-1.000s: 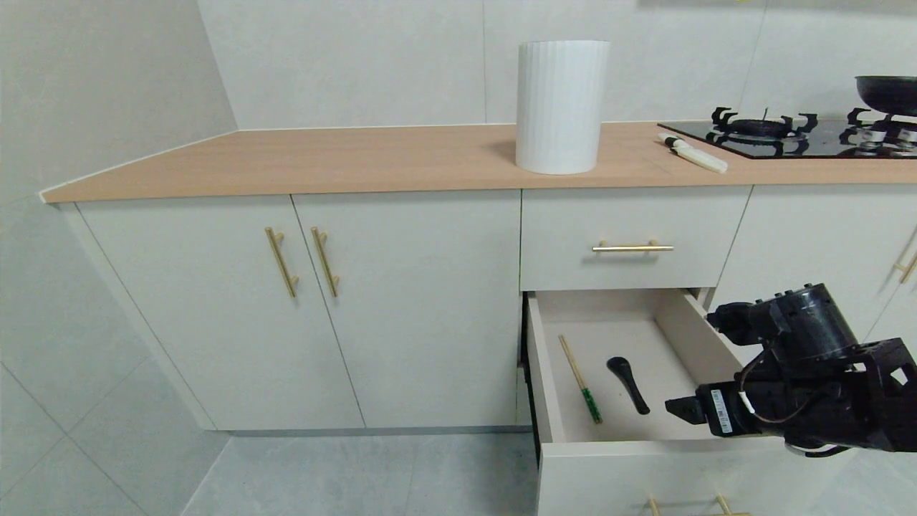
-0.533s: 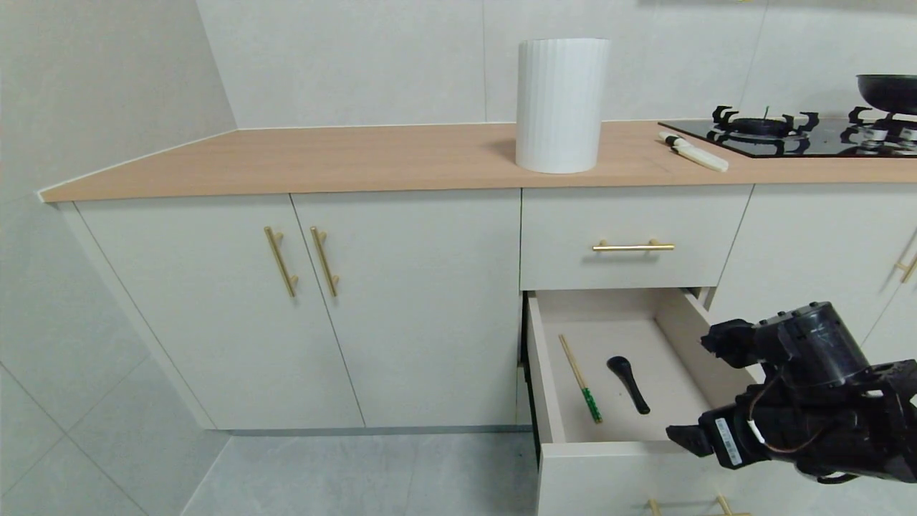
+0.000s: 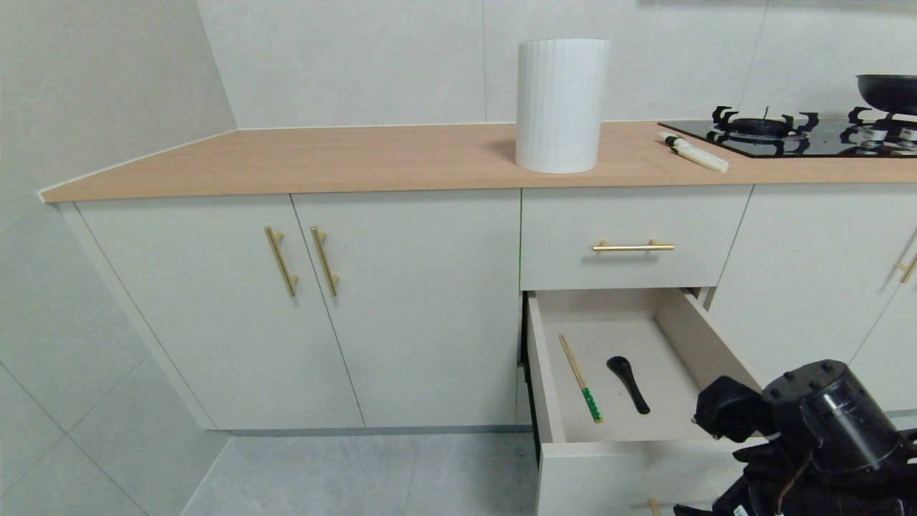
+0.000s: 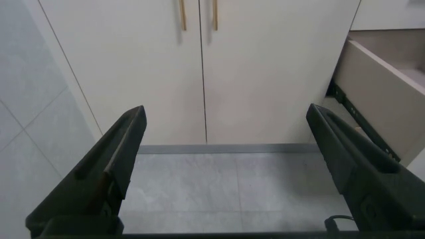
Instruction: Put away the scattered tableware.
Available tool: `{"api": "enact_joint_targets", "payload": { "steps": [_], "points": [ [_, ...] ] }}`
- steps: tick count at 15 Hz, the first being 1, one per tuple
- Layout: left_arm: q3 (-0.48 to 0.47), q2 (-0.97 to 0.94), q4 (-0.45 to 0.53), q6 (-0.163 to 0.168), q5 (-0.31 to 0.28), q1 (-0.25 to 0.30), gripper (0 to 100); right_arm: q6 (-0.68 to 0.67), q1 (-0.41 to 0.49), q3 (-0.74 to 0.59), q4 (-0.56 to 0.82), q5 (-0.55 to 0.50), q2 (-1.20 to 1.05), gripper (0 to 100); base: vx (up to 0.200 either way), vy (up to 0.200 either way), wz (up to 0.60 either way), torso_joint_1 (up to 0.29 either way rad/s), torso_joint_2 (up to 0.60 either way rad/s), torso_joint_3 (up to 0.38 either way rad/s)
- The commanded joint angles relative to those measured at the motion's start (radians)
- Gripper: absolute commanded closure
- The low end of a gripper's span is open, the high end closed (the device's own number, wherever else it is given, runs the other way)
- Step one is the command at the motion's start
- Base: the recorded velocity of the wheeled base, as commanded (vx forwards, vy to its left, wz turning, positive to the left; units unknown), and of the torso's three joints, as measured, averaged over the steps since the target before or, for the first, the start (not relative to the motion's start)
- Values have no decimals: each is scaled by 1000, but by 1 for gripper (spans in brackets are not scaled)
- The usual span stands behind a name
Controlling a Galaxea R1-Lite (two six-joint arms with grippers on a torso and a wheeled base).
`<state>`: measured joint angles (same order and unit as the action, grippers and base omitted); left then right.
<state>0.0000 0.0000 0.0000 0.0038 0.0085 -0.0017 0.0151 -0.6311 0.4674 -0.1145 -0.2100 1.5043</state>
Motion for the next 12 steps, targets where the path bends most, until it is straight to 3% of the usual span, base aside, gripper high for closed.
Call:
{"api": "enact_joint_targets", "payload": {
  "steps": [1, 8, 12],
  "points": [
    [0, 2, 0, -1, 1, 0, 0, 19, -30, -30, -1, 0, 11, 0, 0, 0, 0, 0, 0, 0],
    [0, 2, 0, -1, 1, 0, 0, 43, -16, -36, -22, -3, 133, 0, 0, 0, 0, 0, 0, 0],
    [0, 2, 0, -1, 1, 0, 0, -15, 24, -12, -94, -42, 205, 0, 0, 0, 0, 0, 0, 0]
  ]
}}
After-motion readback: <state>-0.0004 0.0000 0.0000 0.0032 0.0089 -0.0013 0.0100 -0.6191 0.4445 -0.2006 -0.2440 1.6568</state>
